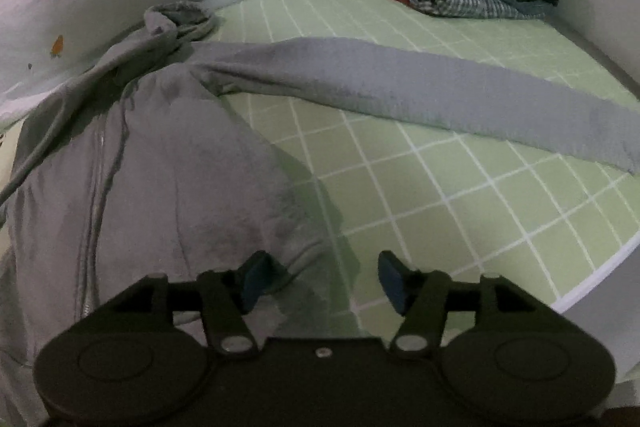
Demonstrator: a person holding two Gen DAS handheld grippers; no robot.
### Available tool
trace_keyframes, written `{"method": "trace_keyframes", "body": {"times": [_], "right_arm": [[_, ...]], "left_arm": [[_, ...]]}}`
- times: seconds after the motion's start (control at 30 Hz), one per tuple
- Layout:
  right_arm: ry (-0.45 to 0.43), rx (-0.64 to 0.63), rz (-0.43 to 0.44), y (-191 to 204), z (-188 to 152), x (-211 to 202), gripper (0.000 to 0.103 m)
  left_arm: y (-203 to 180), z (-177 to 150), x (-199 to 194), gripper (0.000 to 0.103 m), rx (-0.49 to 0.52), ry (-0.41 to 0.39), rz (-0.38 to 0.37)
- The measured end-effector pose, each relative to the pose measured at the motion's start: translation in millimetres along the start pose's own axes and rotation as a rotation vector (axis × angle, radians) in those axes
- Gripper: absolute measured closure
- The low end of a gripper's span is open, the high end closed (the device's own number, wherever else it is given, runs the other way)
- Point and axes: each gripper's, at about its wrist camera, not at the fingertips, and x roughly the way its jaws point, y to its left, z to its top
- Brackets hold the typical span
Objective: Fold clothes
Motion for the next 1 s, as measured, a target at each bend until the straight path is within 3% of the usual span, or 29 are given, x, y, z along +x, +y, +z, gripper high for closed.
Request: {"method": "trace_keyframes", "body": {"times": [0.3, 0.37, 0.43, 0.53, 0.7, 0.87, 1.0], "right_arm": [[-0.005, -0.017, 0.007, -4.5, 0.8, 0.6, 0.038], [-0.005, -0.019, 0.003, -3.3, 0.2, 0.8, 0.037], [-0.007, -0.019, -0.004, -2.1, -0.4, 1.2, 0.035], [-0.008, -0.018, -0.012, -0.9, -1.2, 1.2, 0.034], [-0.012, -0.021, -0.020, 0.7, -1.5, 1.9, 0.033], [-0.016, -0.025, -0.025, 0.7, -2.3, 2.2, 0.032], [-0.016, -0.022, -0.030, 1.6, -2.7, 1.8, 0.032]], "left_arm": [[-38.5, -5.8, 8.9, 0.100, 0.115, -0.015, -0.022], [-42.7, -6.4, 12.7, 0.094, 0.125, -0.014, -0.003], [-46.8, -7.1, 16.1, 0.079, 0.135, -0.013, 0.014], [-49.1, -8.1, 19.0, 0.069, 0.145, -0.005, 0.032], [-46.4, -9.2, 21.7, 0.063, 0.132, -0.011, 0.022], [-50.2, -10.6, 21.7, 0.066, 0.148, -0.011, 0.039], [-55.3, -10.2, 22.1, 0.079, 0.180, -0.009, 0.091]]}}
